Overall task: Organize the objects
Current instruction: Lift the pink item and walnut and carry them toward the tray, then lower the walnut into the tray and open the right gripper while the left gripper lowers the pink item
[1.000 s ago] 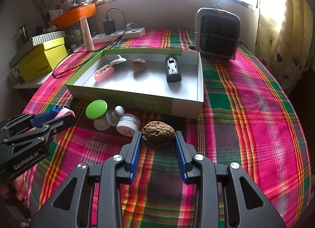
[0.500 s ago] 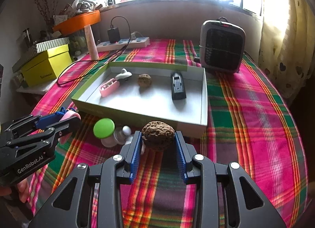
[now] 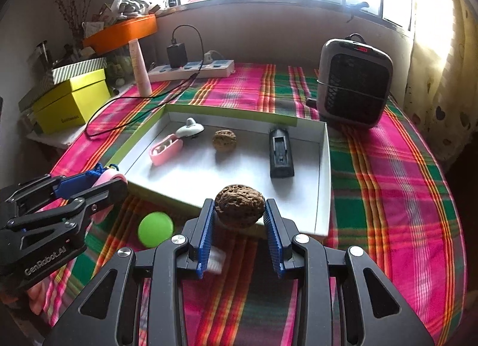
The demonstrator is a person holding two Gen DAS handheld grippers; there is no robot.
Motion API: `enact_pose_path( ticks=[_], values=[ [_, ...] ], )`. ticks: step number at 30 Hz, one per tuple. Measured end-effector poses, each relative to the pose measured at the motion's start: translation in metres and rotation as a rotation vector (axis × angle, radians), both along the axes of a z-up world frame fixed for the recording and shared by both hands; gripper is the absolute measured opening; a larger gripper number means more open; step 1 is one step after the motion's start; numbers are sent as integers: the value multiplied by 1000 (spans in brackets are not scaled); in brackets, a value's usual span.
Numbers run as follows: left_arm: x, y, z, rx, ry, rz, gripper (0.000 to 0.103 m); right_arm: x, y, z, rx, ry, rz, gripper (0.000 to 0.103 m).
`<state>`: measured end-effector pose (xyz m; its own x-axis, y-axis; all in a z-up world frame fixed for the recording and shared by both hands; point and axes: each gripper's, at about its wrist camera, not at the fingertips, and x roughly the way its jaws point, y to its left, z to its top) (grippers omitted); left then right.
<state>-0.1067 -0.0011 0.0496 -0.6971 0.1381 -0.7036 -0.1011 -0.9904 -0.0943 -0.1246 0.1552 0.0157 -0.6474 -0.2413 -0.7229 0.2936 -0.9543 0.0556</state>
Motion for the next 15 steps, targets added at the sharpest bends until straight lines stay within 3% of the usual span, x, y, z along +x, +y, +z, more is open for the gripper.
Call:
enact_pose_path(
  ticks=[15],
  values=[
    [-34,0,-7,14,-27,2,32,-40,-12,-6,25,-27,27,34]
  ],
)
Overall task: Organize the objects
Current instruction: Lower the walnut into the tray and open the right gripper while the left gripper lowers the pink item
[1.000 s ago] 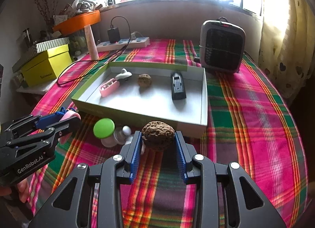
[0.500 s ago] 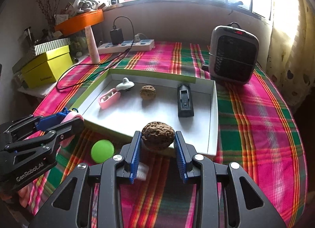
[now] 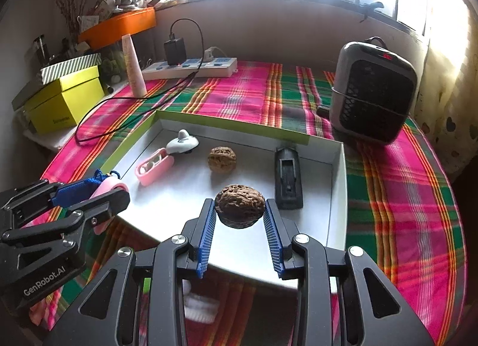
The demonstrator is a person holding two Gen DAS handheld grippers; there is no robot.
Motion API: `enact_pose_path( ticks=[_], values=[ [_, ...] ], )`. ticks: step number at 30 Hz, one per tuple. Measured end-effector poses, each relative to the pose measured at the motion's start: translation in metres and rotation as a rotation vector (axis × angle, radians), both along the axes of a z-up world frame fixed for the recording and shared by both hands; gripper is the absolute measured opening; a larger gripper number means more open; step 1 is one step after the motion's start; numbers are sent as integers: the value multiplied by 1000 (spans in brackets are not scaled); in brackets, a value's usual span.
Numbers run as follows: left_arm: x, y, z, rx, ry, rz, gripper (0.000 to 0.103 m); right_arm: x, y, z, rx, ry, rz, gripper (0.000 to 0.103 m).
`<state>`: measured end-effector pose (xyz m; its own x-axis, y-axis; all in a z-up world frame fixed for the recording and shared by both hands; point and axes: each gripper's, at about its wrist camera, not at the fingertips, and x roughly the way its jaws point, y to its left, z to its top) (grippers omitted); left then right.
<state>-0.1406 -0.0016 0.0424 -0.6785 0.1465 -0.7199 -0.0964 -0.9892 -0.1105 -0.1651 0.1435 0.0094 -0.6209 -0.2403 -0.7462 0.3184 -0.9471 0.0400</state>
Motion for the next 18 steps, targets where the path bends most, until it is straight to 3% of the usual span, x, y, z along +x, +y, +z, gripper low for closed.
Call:
enact_pose_path(
  ticks=[18],
  values=[
    [-29,3,-14,-18,-31,-14,31,-30,-12,-12,43,-39,22,34]
  ],
)
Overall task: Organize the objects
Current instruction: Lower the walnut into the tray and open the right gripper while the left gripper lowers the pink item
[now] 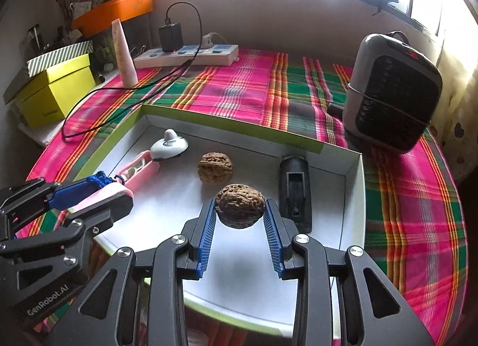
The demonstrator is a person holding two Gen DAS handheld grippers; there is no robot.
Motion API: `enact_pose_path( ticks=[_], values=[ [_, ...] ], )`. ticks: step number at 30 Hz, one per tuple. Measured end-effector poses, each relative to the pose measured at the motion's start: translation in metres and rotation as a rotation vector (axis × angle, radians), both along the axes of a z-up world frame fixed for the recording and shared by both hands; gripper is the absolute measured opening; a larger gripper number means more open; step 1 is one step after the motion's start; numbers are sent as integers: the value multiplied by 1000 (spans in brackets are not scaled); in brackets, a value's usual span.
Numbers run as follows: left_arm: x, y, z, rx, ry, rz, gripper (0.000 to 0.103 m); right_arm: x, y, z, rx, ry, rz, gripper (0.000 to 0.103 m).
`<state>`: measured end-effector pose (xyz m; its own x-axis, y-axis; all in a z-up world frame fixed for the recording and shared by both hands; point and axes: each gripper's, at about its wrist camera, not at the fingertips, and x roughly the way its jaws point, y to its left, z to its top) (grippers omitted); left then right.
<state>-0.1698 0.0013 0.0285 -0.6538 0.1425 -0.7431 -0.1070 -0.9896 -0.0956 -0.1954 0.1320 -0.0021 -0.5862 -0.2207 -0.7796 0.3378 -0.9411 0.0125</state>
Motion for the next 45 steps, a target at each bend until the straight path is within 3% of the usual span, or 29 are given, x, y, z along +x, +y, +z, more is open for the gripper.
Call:
enact_pose_path(
  ticks=[13,45],
  values=[
    [-15,-2,-12,-11,-39,9,31,-21,-6,-10,47,-28,20,34],
    [-19,2,-17,-86,-10,20,32,-31,-15,-14,64,-15,32,35]
  ],
)
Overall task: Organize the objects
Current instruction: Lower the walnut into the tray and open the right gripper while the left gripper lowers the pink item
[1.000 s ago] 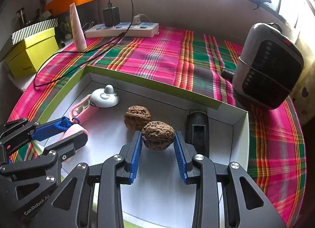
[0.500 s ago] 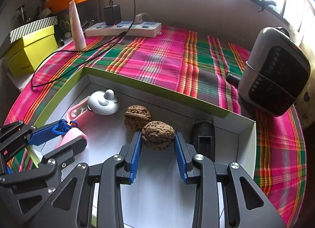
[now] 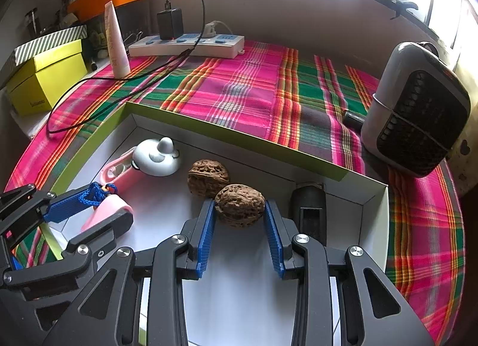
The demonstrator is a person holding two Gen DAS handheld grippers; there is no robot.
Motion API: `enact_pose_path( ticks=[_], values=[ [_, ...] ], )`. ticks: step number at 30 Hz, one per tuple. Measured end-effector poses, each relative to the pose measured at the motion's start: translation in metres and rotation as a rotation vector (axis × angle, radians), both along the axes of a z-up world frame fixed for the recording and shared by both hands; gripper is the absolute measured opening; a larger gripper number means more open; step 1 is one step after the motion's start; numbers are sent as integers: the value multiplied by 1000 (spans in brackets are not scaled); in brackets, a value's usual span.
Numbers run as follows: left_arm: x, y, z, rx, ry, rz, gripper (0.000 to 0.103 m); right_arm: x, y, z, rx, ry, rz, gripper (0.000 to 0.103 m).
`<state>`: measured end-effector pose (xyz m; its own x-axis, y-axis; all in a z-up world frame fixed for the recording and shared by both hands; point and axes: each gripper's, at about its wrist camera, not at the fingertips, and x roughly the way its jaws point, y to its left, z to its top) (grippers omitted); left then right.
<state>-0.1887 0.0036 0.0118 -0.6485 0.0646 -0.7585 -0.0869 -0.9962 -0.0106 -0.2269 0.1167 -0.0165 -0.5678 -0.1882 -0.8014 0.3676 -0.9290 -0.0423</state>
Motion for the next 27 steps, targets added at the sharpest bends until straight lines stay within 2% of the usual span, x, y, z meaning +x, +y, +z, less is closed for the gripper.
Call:
enact_pose_path(
  ticks=[10,13,17,27],
  values=[
    [0,1,0,-4,-1,-1,33,2,0,1,-2,2,1,35],
    [0,2,0,-6,0,1,33,3,0,2,-11,4,-1,42],
    [2,3,-1,-10,-2,-1,34,3,0,4,-13,10,-3,42],
    [4,2,1,-6,-6,-1,46,9,3,10,-24,27,-12,42]
  ],
)
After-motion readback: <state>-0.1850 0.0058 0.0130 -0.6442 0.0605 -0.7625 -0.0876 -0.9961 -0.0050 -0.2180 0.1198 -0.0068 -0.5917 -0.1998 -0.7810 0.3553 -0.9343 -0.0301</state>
